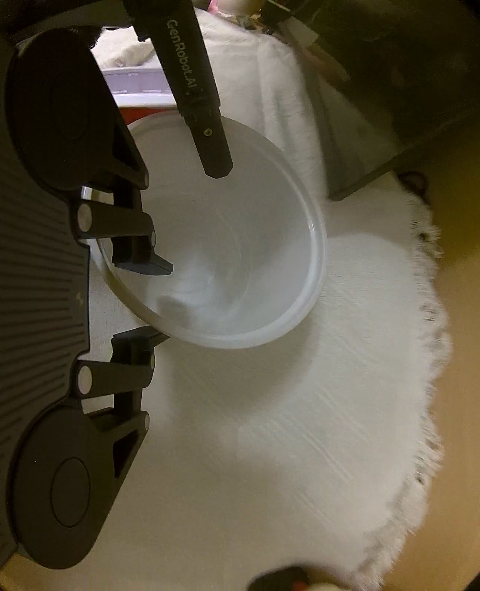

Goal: Organize plates and bowls
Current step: 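Lift the white cup and carry it over the blue bowl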

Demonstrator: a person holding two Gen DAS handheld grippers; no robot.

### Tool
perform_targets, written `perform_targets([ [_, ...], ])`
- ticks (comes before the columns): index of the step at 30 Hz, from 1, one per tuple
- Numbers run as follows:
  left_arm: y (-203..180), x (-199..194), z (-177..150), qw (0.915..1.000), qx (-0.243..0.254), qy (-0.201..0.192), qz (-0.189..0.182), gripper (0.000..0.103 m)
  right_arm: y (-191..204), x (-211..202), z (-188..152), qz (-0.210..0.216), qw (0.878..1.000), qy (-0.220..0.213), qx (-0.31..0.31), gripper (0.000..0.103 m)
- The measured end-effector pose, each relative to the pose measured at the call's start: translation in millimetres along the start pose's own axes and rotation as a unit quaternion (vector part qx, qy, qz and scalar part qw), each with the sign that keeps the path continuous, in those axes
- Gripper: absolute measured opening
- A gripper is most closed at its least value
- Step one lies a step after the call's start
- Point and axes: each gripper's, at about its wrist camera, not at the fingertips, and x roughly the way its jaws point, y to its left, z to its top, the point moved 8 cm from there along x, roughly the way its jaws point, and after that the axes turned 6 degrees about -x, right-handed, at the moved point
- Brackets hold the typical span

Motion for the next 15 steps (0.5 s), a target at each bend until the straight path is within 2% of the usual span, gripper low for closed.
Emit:
perform_targets([
  [5, -41, -25, -4, 0.9994, 0.025, -0.015, -0.018, 0.022, -15, -49, -8, -0.011, 0.999, -0.044, -0.018, 0.030],
  [8, -70, -38, -14, 0.9980, 0.027, -0.014, -0.054, 0.022, -37, -82, -19, -0.018, 0.998, -0.064, -0.014, 0.030],
  [12, -118, -51, -38, 0.9930, 0.032, -0.015, -0.113, 0.022, -73, -130, -45, -0.037, 0.995, -0.094, -0.022, 0.030],
  [14, -143, -55, -57, 0.9915, 0.038, -0.006, -0.124, 0.022, -93, -155, -61, -0.052, 0.993, -0.104, -0.019, 0.030],
  [15, -158, -58, -68, 0.9905, 0.057, -0.007, -0.125, 0.022, -101, -167, -69, -0.059, 0.992, -0.110, -0.023, 0.030],
])
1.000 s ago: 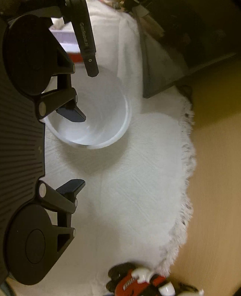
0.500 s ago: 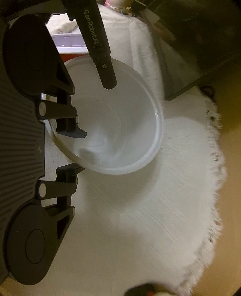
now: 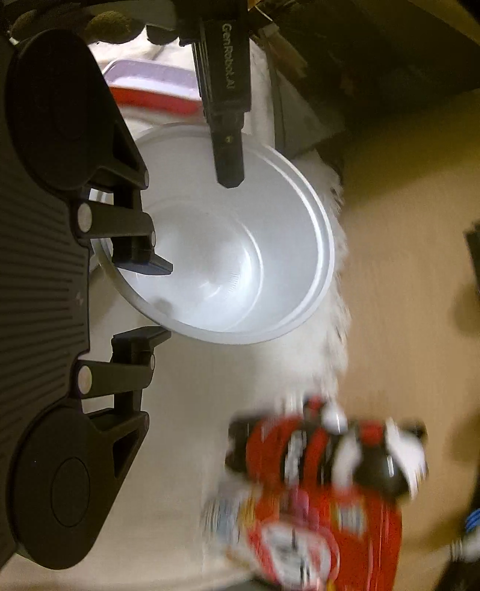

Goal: Organize plates and bowls

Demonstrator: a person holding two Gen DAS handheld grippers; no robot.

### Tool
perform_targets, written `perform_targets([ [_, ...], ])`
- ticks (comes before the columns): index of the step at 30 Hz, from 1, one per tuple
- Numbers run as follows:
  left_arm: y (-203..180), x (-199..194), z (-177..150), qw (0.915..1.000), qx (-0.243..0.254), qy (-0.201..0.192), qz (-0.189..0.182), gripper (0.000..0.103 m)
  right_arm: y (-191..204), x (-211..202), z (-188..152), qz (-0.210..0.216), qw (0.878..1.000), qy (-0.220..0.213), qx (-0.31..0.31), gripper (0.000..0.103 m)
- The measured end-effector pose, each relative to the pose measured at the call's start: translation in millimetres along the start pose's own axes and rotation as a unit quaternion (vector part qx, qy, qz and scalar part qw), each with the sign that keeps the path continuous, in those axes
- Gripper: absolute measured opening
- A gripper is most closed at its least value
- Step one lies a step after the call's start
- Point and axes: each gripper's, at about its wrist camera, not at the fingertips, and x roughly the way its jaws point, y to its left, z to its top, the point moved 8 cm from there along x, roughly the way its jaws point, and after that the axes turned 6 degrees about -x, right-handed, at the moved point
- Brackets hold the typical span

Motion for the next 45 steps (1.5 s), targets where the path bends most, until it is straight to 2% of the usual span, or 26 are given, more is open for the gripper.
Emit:
perform_targets([
  [2, -28, 2, -18, 0.9993, 0.035, 0.010, -0.003, 0.022, -18, -24, -13, -0.015, 1.000, -0.014, -0.015, 0.031],
  [5, -61, 7, -45, 0.9977, 0.046, 0.043, -0.025, 0.027, -46, -54, -35, -0.035, 0.999, -0.029, -0.018, 0.031],
  [9, -92, 20, -77, 0.9925, 0.073, 0.096, -0.021, 0.027, -78, -73, -65, -0.029, 0.999, -0.016, 0.007, 0.031],
  [12, -97, 28, -100, 0.9893, 0.068, 0.129, -0.006, 0.026, -91, -75, -89, -0.016, 1.000, 0.002, 0.019, 0.031],
  [16, -97, 29, -124, 0.9861, 0.073, 0.148, 0.019, 0.026, -92, -69, -110, 0.004, 1.000, 0.016, 0.018, 0.033],
  [19, -95, 30, -134, 0.9824, 0.071, 0.170, 0.029, 0.030, -90, -64, -116, 0.010, 1.000, 0.024, 0.014, 0.035],
  [22, -95, 33, -146, 0.9794, 0.065, 0.188, 0.033, 0.030, -93, -63, -124, 0.015, 0.999, 0.032, 0.016, 0.035],
  [26, -95, 33, -152, 0.9788, 0.065, 0.189, 0.043, 0.030, -92, -69, -135, 0.024, 0.999, 0.038, 0.019, 0.035],
  [35, -105, 22, -156, 0.9811, 0.083, 0.167, 0.050, 0.027, -96, -68, -130, 0.019, 0.999, 0.031, 0.021, 0.035],
  [45, -97, 9, -149, 0.9856, 0.063, 0.151, 0.042, 0.026, -103, -65, -124, 0.005, 0.999, 0.025, 0.027, 0.043],
])
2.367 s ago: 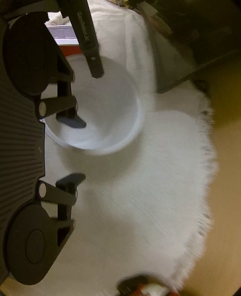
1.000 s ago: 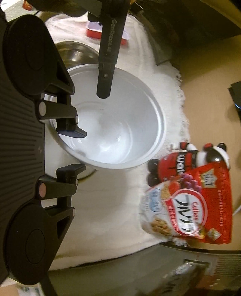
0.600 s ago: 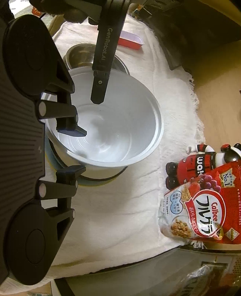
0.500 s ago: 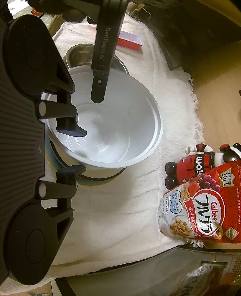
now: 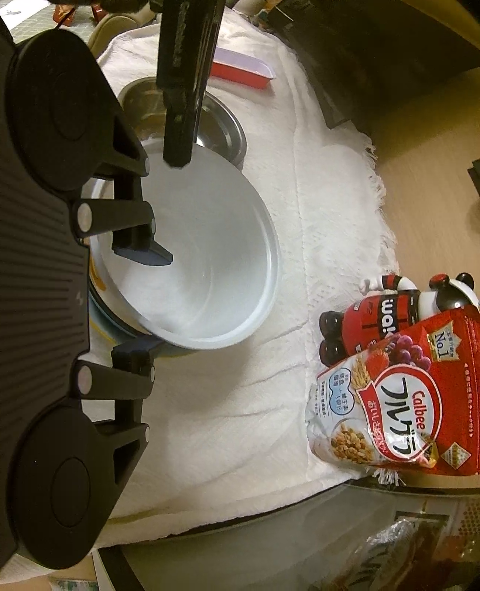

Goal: Organize plates and bowls

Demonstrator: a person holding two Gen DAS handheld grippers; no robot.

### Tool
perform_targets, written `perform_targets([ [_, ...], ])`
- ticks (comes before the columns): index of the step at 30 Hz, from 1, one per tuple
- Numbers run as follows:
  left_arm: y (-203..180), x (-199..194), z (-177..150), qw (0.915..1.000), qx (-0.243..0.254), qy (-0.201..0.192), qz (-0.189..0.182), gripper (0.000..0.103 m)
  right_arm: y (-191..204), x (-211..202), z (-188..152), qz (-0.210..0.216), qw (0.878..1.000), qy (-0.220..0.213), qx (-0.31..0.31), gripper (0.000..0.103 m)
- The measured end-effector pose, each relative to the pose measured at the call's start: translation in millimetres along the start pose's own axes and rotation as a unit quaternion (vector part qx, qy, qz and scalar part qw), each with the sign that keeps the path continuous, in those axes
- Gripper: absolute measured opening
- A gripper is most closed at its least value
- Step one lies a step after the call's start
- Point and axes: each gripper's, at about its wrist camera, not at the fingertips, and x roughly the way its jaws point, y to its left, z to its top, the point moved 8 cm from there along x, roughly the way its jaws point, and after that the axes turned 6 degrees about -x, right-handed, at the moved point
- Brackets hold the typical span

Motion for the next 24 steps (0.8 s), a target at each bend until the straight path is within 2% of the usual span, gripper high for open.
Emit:
perform_targets([
  [5, 15, -5, 5, 0.9995, -0.028, -0.011, -0.009, 0.026, -5, 3, 3, -0.006, 1.000, 0.002, 0.010, 0.047],
  [12, 46, -4, 13, 0.9979, -0.060, -0.017, 0.018, 0.026, -12, 6, 2, -0.014, 0.999, 0.004, 0.029, 0.051],
  [14, 49, -3, 15, 0.9974, -0.070, -0.014, 0.004, 0.026, -15, 9, 1, -0.014, 0.999, 0.008, 0.036, 0.051],
  [17, 43, -5, 17, 0.9941, -0.093, -0.009, -0.055, 0.026, -21, 16, -2, -0.015, 0.998, 0.018, 0.050, 0.051],
  [19, 35, -7, 20, 0.9933, -0.088, -0.012, -0.074, 0.027, -25, 21, -6, -0.022, 0.998, 0.025, 0.057, 0.051],
  [23, 24, 1, 22, 0.9991, -0.031, -0.013, -0.027, 0.028, -30, 31, -14, -0.017, 0.996, 0.045, 0.073, 0.051],
  [24, 22, 4, 22, 0.9993, -0.026, -0.009, -0.025, 0.029, -30, 32, -14, -0.013, 0.996, 0.046, 0.076, 0.051],
])
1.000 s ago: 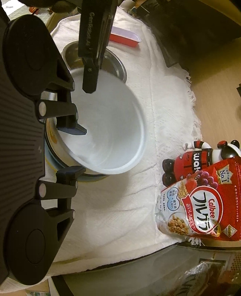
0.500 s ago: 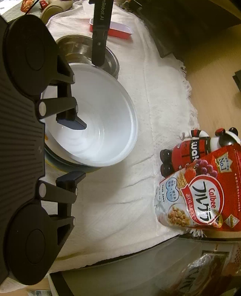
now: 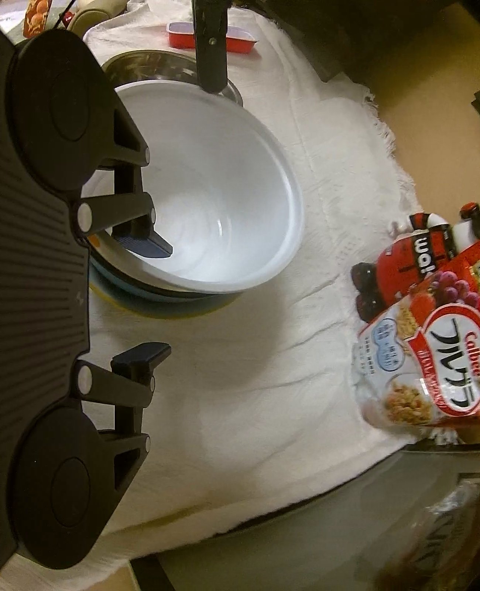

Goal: Organize plates and bowls

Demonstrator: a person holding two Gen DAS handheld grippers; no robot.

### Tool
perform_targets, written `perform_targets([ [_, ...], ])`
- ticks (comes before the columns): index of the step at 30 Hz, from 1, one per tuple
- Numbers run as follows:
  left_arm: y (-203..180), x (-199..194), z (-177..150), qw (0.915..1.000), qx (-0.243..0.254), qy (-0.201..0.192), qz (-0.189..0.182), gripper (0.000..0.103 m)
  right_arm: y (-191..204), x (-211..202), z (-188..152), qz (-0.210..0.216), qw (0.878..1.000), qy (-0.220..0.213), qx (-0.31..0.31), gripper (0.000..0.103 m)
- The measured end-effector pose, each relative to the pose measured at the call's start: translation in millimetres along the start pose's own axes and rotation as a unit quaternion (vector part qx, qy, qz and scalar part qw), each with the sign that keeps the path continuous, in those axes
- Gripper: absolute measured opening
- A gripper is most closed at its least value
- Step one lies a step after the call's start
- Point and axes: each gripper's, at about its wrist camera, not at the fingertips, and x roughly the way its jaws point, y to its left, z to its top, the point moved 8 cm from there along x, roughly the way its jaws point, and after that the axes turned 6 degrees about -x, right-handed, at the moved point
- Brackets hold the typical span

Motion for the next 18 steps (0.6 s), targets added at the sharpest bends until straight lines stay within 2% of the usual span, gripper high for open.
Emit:
perform_targets([
  [6, 5, 21, -1, 0.9993, 0.004, 0.036, 0.008, 0.030, 1, 4, -2, 0.006, 1.000, 0.002, 0.002, 0.051],
  [10, 12, 35, -1, 0.9985, 0.002, 0.048, 0.026, 0.042, -1, 9, -4, 0.018, 1.000, 0.003, 0.006, 0.051],
  [18, 11, 62, -5, 0.9939, 0.003, 0.105, 0.034, 0.042, -3, 31, -15, 0.089, 0.994, 0.031, 0.050, 0.051],
])
